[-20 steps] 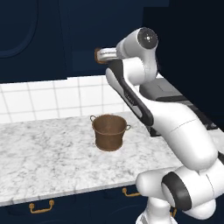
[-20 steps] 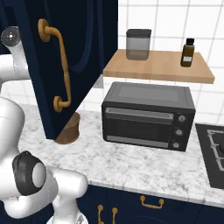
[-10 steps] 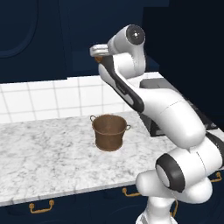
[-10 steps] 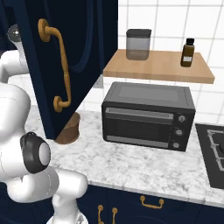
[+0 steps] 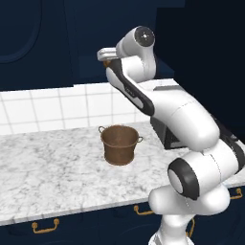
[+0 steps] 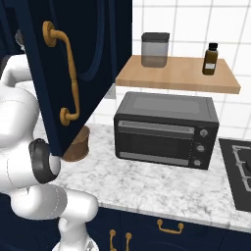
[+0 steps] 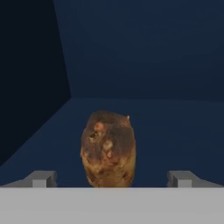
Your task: Open the cabinet, pick up the bread from the cabinet and place it in the basket. Then move the basket to the dining counter.
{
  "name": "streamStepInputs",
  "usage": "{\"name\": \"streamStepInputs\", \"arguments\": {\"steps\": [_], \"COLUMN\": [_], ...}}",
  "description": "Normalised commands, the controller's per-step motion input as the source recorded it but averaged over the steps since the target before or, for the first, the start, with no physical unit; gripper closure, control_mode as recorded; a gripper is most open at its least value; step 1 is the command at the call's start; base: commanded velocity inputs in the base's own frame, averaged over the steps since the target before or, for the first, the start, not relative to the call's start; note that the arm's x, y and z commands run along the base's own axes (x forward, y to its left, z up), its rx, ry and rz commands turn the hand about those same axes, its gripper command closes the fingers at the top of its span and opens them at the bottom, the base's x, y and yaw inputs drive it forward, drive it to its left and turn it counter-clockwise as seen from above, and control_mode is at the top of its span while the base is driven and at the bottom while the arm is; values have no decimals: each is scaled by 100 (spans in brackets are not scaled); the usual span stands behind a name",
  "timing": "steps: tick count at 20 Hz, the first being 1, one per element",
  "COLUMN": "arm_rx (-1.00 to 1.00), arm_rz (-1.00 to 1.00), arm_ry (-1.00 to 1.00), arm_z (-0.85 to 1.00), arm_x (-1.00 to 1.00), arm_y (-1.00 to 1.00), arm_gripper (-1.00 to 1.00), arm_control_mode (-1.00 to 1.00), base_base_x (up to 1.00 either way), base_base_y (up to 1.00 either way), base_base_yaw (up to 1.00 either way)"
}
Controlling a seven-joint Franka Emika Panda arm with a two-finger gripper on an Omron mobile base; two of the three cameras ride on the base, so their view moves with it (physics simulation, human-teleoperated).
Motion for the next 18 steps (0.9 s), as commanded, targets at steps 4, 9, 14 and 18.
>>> {"name": "streamStepInputs", "arguments": {"steps": [4,9,14,18], "arm_rx": [0,0,0,0], "arm_rz": [2,3,4,5], "arm_ry": [1,4,1,0], "arm_z": [-6,-15,-8,0], "arm_x": [22,24,23,22], "arm_y": [0,0,2,9], "arm_gripper": [-100,-100,-100,-100], "arm_control_mode": [-100,-100,-100,-100], "base_base_x": [0,0,0,0], "base_base_y": [0,0,0,0], "base_base_yaw": [0,0,0,0]}}
